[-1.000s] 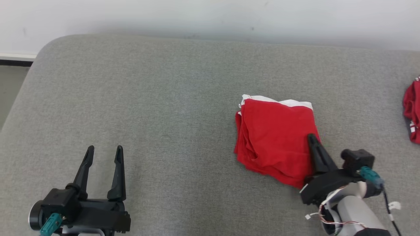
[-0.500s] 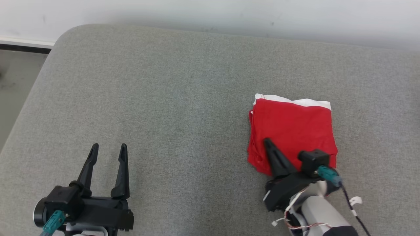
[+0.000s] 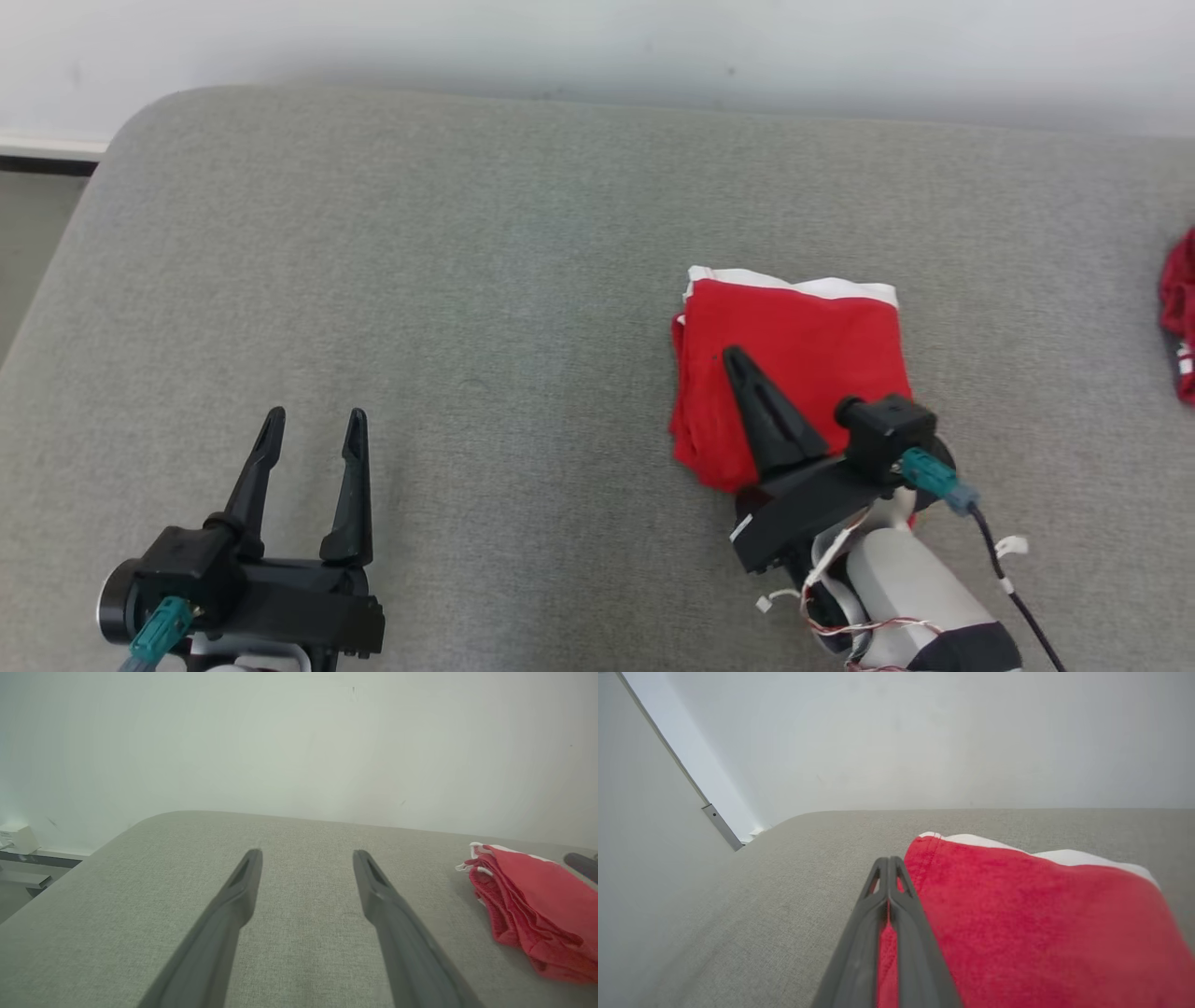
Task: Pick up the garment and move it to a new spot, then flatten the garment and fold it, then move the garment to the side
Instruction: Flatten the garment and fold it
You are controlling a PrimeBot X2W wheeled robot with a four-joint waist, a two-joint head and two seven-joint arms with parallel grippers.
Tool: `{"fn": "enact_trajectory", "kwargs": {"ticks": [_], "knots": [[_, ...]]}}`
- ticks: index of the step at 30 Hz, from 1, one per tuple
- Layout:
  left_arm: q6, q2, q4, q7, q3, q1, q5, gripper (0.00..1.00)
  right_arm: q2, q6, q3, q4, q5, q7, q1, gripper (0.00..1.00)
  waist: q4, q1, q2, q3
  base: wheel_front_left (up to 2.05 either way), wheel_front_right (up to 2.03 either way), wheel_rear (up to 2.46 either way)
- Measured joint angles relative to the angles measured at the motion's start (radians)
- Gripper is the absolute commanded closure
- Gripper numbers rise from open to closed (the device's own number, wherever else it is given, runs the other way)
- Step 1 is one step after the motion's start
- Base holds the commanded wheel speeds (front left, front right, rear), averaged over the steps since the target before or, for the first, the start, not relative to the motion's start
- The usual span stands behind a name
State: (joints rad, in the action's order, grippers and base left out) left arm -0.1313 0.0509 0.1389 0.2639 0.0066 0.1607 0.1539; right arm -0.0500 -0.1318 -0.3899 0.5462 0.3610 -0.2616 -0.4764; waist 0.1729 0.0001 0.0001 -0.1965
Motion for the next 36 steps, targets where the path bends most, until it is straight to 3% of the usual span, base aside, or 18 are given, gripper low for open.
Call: {"fn": "enact_trajectory", "kwargs": {"ticks": [13,19,20,21,22,23,36], "knots": [[0.0,0.015,-0.001,0.0,0.013,-0.02,-0.044,0.0,-0.021,0.0,0.212,-0.191,-0.206,-0.002,0.153,1.0,-0.095,-0.0001,0.0,0.054,0.0,0.0,0.0],[0.0,0.019,0.002,0.0,0.04,-0.049,-0.058,0.0,-0.036,0.0,0.294,-0.261,-0.232,-0.002,0.252,1.0,-0.133,-0.0001,-0.0001,0.091,0.0,0.0,0.0],[0.0,0.02,0.003,0.0,0.043,-0.055,-0.058,0.0,-0.038,0.0,0.302,-0.272,-0.234,-0.002,0.27,0.92,-0.138,-0.0001,-0.0001,0.097,0.0,0.0,0.0],[0.0,0.021,0.004,0.0,0.049,-0.063,-0.063,0.0,-0.041,0.0,0.317,-0.29,-0.241,-0.002,0.3,0.61,-0.147,-0.0001,-0.0001,0.109,0.0,0.0,0.0],[0.0,0.022,0.005,0.0,0.052,-0.067,-0.064,0.0,-0.041,0.0,0.323,-0.3,-0.244,-0.002,0.315,0.4,-0.15,-0.0001,-0.0001,0.115,0.0,0.0,0.0],[0.0,0.023,0.007,0.0,0.057,-0.072,-0.065,0.0,-0.041,0.0,0.327,-0.311,-0.247,-0.002,0.329,0.0,-0.153,-0.0001,-0.0001,0.12,0.0,0.0,0.0],[0.0,0.036,-0.005,0.0,0.059,-0.149,-0.091,0.0,-0.015,0.0,0.38,-0.389,-0.249,-0.002,0.478,0.0,-0.159,-0.0001,-0.0001,0.178,0.0,0.0,0.0]]}}
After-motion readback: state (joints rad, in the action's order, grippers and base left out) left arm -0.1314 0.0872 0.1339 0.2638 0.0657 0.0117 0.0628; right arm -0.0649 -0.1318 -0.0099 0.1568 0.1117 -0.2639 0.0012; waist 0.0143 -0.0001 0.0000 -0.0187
